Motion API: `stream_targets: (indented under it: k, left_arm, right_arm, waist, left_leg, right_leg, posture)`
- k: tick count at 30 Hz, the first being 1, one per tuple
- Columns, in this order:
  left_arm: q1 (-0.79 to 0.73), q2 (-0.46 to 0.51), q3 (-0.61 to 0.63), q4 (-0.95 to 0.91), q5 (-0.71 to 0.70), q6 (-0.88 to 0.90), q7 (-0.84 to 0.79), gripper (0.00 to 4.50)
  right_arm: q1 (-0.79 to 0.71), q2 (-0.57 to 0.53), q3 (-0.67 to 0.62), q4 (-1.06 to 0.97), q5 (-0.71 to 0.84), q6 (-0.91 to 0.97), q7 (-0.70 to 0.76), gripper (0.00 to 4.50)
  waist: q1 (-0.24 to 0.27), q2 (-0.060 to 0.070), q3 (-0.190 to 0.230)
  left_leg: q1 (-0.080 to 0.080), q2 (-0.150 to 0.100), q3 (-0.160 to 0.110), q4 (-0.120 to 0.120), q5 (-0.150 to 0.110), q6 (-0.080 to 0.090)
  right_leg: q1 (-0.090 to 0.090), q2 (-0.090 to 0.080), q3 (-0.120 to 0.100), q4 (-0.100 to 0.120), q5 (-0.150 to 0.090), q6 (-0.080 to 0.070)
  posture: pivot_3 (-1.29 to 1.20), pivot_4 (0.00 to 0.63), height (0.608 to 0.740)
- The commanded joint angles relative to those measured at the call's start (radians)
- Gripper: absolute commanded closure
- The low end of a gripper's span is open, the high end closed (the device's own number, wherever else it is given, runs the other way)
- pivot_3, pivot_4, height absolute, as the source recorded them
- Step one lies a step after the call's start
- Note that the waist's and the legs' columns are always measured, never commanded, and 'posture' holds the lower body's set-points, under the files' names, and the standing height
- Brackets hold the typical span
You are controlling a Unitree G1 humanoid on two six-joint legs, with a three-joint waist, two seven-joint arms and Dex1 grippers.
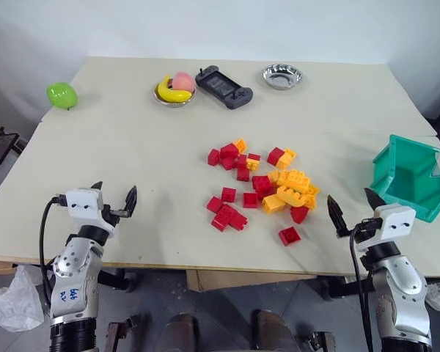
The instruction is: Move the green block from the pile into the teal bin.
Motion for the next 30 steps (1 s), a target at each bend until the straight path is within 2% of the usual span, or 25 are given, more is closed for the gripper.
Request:
stream_targets:
  k: [1,3,6,9,11,15,20,23,26,30]
  left_arm:
    - [-0.014,0.024,0.000,-0.038,-0.016,-0.005,-0.029,0.00]
    - [-0.027,0.042,-0.020,-0.044,-0.044,-0.007,-0.095,0.00]
    - [-0.022,0.137,-0.096,-0.058,-0.099,-0.059,-0.360,0.00]
    - [-0.060,0.259,-0.175,-0.014,-0.128,-0.108,-0.628,0.00]
    - [-0.096,0.309,-0.212,0.041,-0.085,-0.205,-0.717,0.00]
    - [-0.199,0.349,-0.274,0.121,-0.165,-0.175,-0.937,0.00]
    - [-0.226,0.344,-0.328,0.094,-0.184,-0.134,-1.022,0.00]
    - [-0.220,0.333,-0.327,0.075,-0.191,-0.116,-1.013,0.00]
    - [-0.185,0.330,-0.325,0.062,-0.176,-0.126,-1.006,0.00]
    - [-0.172,0.324,-0.320,0.050,-0.167,-0.120,-0.978,0.00]
  right_arm:
    - [-0.005,-0.016,-0.017,-0.021,0.022,-0.020,0.003,0.02]
    - [0.000,-0.039,-0.018,-0.058,0.079,0.003,0.059,0.02]
    - [0.067,-0.149,-0.034,-0.162,0.198,0.084,0.211,0.02]
    - [0.173,-0.319,-0.134,-0.208,0.315,0.145,0.408,0.64]
    - [0.191,-0.367,-0.174,-0.189,0.354,0.169,0.446,1.32]
    - [0.211,-0.467,-0.170,-0.120,0.330,0.168,0.596,2.72]
    - [0.170,-0.484,-0.004,-0.177,0.274,0.173,0.682,4.44]
    - [0.092,-0.461,0.102,-0.219,0.273,0.226,0.668,4.48]
    - [-0.044,-0.430,0.244,-0.229,0.211,0.382,0.564,4.48]
    - [-0.236,-0.339,0.330,-0.153,0.187,0.506,0.465,4.48]
  waist:
    - [0.000,0.000,0.000]
    - [0.000,0.000,0.000]
    - [0.003,0.001,0.000]
    - [0.006,0.001,0.000]
    - [0.005,0.000,0.001]
    - [-0.001,-0.001,0.001]
    - [-0.004,-0.001,0.001]
    - [-0.002,-0.001,0.002]
    - [-0.003,-0.001,0.002]
    - [0.000,-0.002,0.003]
  left_leg:
    - [0.000,0.000,0.000,0.000,0.000,0.000]
    - [0.000,0.000,0.000,0.000,0.000,0.000]
    - [0.000,0.000,0.000,0.000,0.000,0.000]
    - [-0.001,0.000,0.000,0.000,-0.001,0.001]
    - [0.000,0.000,0.001,0.000,-0.001,0.002]
    - [0.002,0.001,0.002,0.000,-0.003,0.005]
    - [0.002,0.002,0.003,0.000,-0.002,0.003]
    - [0.001,0.002,0.003,0.001,-0.002,0.003]
    - [0.001,0.002,0.003,0.002,-0.002,0.003]
    - [0.000,0.002,0.002,0.001,-0.002,0.002]
  right_leg:
    - [0.000,0.000,0.000,0.000,0.000,0.000]
    - [0.000,0.000,0.000,0.000,0.000,0.000]
    - [0.000,0.000,0.000,-0.001,0.000,0.000]
    - [0.000,0.000,0.000,-0.002,0.000,0.000]
    - [0.001,0.000,0.000,-0.004,0.000,0.000]
    - [0.001,0.000,0.000,-0.005,0.000,-0.001]
    - [0.001,0.001,0.000,-0.002,0.000,-0.001]
    - [0.001,0.001,0.000,-0.002,0.000,0.000]
    - [0.001,0.001,0.000,-0.002,0.000,0.000]
    - [-0.001,0.001,0.000,0.000,0.000,-0.001]
  posture:
    - [0.00,0.150,0.740]
    - [0.00,0.150,0.740]
    - [0.00,0.150,0.740]
    - [0.00,0.150,0.740]
    - [0.00,0.150,0.740]
    - [0.00,0.150,0.740]
    - [0.00,0.150,0.740]
    - [0.00,0.150,0.740]
    - [0.00,0.150,0.740]
    - [0.00,0.150,0.740]
